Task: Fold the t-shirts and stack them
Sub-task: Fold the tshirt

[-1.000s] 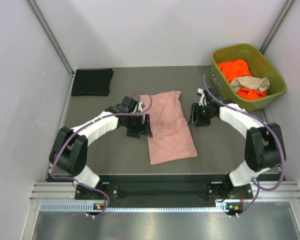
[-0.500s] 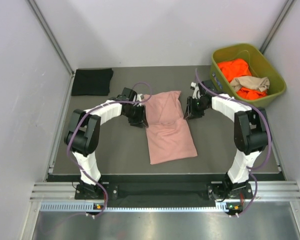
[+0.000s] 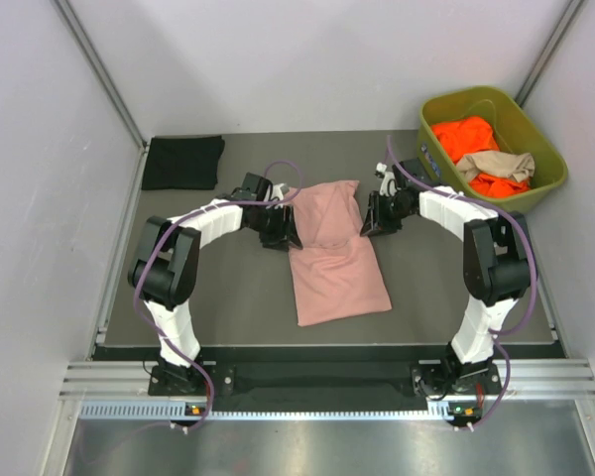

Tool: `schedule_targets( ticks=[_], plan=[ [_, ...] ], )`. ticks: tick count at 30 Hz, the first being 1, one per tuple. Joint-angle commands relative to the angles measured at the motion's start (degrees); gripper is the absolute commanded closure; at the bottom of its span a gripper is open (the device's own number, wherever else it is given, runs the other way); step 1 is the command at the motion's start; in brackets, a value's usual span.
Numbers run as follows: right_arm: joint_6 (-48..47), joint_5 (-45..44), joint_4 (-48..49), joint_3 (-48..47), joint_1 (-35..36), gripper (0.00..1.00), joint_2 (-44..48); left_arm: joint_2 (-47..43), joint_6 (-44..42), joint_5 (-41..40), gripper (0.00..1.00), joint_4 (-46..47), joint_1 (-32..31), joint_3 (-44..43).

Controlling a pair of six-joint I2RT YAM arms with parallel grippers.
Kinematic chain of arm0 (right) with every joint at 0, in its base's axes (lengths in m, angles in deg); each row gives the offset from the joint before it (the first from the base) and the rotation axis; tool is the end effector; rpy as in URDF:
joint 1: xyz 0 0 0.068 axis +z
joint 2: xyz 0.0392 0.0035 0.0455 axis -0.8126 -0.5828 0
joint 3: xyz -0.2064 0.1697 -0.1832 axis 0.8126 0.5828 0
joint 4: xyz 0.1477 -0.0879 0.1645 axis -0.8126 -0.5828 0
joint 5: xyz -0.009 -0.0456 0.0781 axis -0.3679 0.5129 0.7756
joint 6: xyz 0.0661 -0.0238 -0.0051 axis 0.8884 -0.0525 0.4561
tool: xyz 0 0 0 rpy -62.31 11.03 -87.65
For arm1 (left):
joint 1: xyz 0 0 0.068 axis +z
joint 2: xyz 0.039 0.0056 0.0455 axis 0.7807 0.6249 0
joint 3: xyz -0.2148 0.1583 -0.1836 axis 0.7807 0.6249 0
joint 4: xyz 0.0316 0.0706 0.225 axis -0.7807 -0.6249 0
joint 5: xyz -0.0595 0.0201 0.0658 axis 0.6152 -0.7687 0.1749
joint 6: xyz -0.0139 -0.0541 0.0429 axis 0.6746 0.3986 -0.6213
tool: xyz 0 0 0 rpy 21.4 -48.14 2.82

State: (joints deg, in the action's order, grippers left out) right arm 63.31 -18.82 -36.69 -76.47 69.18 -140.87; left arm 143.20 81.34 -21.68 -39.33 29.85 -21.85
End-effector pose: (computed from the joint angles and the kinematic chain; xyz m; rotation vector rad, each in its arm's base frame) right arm 0.3616 0.1208 0.2362 -0.1421 2.6853 0.7461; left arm 0.3509 -0.1681 0.2198 0.1644 2.7106 -0.9197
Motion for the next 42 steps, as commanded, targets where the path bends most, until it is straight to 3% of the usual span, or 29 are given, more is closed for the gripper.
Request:
schedule_targets(
  ticks=[1,8,12,13,15,16,18,25,40,42],
  plan=[
    [0.11,1.99,2.67,-1.05,-0.15,0.69,-0.3,0.36,0.59,1.4,0.47,2.96,-0.06,0.37],
    [1.08,3.66,3.55,-0.79,-0.15,0.71,-1.1,2.03,0.68,1.83,0.53,3.32,0.03,-0.78],
    [1.17,3.4,3.73,-0.35,-0.15,0.74,-1.54,2.56,0.24,1.84,0.69,2.7,-0.06,-0.78],
    [1.17,3.22,3.81,-0.26,-0.15,0.76,-1.54,2.56,0.15,1.84,0.79,2.7,-0.06,-0.78],
    [1.17,3.13,4.08,0.0,-0.15,0.84,-1.45,2.3,0.24,1.84,0.87,2.88,-0.06,-0.43],
    [1.25,2.78,4.17,0.18,-0.15,0.87,-1.36,2.21,0.24,1.66,1.0,2.79,-0.06,-0.25],
    [1.34,2.08,4.43,0.09,-0.24,1.0,-1.01,1.68,0.41,0.43,1.0,2.62,-0.06,0.01],
    [1.52,-3.72,4.08,0.7,-0.5,1.0,0.84,-1.39,1.38,-5.72,1.0,0.33,0.29,2.38],
    [0.73,-4.6,4.69,0.71,-0.94,1.0,-0.83,0.89,1.12,-9.58,1.0,-2.48,0.73,-0.07],
    [0.47,-4.78,3.91,0.09,-0.94,0.94,-0.92,0.72,1.12,-10.2,0.88,-3.01,0.73,-0.51]
  ],
)
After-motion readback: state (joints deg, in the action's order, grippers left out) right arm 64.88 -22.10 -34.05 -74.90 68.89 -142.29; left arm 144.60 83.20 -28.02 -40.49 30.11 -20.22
